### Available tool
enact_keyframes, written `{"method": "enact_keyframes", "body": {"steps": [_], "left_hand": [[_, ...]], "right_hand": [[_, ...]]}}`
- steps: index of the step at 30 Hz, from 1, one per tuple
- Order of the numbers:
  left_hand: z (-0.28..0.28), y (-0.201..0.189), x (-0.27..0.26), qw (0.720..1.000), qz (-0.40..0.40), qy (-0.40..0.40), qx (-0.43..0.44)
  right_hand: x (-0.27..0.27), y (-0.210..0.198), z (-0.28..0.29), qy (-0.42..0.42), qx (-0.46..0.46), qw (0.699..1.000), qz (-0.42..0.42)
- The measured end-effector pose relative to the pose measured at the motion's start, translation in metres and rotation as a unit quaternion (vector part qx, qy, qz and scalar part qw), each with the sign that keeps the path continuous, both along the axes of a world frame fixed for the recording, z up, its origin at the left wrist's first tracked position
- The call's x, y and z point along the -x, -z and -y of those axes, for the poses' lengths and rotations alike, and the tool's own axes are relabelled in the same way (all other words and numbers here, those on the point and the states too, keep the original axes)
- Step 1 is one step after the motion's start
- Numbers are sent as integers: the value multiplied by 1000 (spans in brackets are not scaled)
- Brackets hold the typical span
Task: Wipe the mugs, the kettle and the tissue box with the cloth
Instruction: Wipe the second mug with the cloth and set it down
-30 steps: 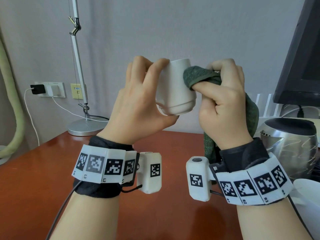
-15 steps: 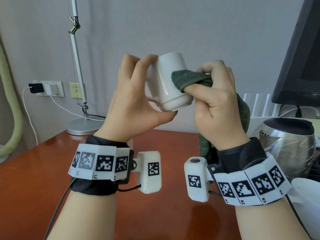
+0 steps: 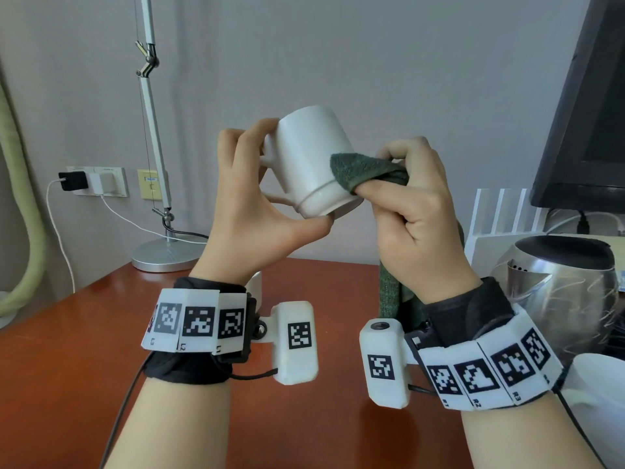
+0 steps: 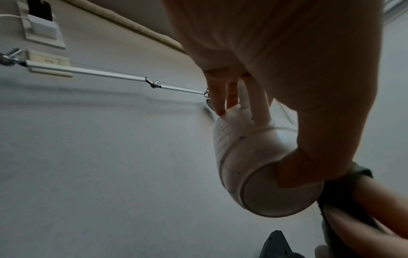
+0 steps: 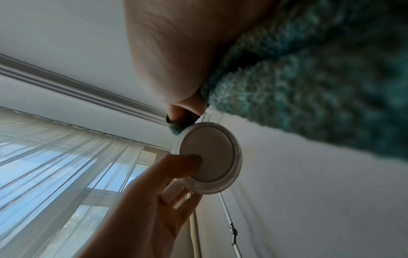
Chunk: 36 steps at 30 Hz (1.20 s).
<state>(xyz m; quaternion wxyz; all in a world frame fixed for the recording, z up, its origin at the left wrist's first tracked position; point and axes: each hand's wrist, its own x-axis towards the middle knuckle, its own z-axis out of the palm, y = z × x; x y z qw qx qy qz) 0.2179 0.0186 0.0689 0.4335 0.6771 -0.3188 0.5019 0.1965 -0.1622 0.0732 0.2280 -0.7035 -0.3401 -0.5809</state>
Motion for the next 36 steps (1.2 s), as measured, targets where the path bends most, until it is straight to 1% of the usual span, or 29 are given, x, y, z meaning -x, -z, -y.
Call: {"method": "enact_keyframes", "body": {"steps": [3, 7, 9, 13, 17, 21, 23, 26, 29, 31, 35, 36], "left_hand": [[-3, 0, -1, 1000, -3, -6, 20], [-4, -2, 2, 1000, 0, -7, 19], [-2, -3, 3, 1000, 9, 0, -3], [-1, -6, 5, 998, 21, -21, -60], [-6, -6, 5, 997, 18, -34, -63], [-3, -5, 6, 997, 19, -38, -70], [0, -6, 7, 995, 26, -41, -88], [4, -5, 6, 993, 24, -35, -109], [5, -1, 2, 996, 7, -22, -90], [5, 2, 1, 998, -16, 0, -58], [5, 5, 0, 998, -52, 26, 2], [5, 5, 0, 998, -57, 32, 14]], "right_hand": [[1, -1, 1, -8, 3, 1000, 8], [-5, 0, 7, 15, -32, 999, 13], [-5, 1, 5, 11, -39, 999, 3], [-2, 0, 0, -10, -20, 1000, -12], [-2, 0, 1, -28, -2, 1000, -5], [-6, 1, 4, -24, -35, 999, -1], [-7, 1, 4, -27, -46, 999, -8], [-3, -1, 1, -37, -33, 999, -12], [1, -1, 0, -57, -14, 998, -29], [0, 0, 1, -74, -30, 996, -41], [-6, 0, 5, -37, -121, 991, -45], [-6, 0, 5, -47, -149, 986, -57]]}}
